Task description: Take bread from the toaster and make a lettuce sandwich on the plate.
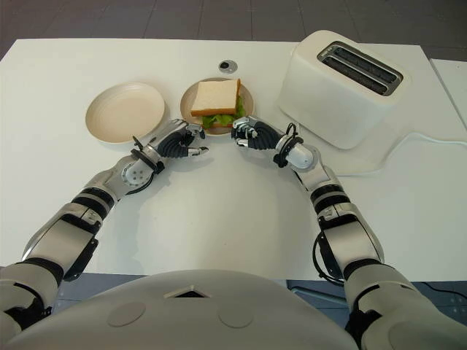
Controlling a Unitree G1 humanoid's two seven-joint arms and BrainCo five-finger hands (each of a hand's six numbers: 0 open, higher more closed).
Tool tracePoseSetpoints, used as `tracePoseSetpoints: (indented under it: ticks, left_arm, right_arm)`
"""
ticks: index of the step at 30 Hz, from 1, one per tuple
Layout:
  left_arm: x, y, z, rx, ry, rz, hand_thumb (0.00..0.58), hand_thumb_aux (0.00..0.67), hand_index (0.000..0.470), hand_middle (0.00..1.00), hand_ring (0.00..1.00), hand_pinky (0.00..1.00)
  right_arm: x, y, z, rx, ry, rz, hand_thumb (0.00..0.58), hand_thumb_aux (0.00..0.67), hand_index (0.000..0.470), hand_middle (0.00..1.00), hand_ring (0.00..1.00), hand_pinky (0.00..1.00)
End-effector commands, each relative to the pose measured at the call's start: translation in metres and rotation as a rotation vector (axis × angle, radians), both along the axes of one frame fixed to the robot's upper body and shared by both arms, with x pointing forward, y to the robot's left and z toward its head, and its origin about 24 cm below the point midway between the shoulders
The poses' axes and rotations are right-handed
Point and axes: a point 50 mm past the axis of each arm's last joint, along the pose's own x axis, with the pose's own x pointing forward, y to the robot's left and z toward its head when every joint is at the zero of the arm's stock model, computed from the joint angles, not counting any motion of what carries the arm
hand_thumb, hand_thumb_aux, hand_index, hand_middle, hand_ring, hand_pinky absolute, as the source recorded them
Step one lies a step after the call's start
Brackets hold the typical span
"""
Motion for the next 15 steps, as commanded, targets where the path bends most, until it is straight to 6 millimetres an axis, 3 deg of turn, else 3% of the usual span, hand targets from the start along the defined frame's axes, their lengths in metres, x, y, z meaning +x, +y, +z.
tracePoseSetpoints:
  ticks: [1, 5, 9, 15]
  left_arm:
    - [-0.013, -0.005, 0.04, -0.408, -0.106, -0.119, 0.0, 0.0, 0.0, 0.0, 0.0, 0.0]
    - [-0.024, 0.001, 0.065, -0.669, -0.119, -0.212, 0.0, 0.0, 0.0, 0.0, 0.0, 0.0]
    - [-0.025, 0.012, 0.083, -0.932, -0.104, -0.234, 0.0, 0.0, 0.0, 0.0, 0.0, 0.0]
    - [-0.021, 0.003, 0.084, -0.962, -0.095, -0.237, 0.0, 0.0, 0.0, 0.0, 0.0, 0.0]
  right_arm:
    - [0.007, -0.003, 0.034, 0.252, -0.13, -0.037, 0.0, 0.0, 0.0, 0.0, 0.0, 0.0]
    - [0.002, -0.014, 0.068, 0.508, -0.25, -0.02, 0.0, 0.0, 0.0, 0.0, 0.0, 0.0]
    - [-0.003, -0.023, 0.085, 0.678, -0.271, 0.011, 0.0, 0.0, 0.0, 0.0, 0.0, 0.0]
    - [-0.007, -0.023, 0.087, 0.733, -0.252, 0.05, 0.0, 0.0, 0.0, 0.0, 0.0, 0.0]
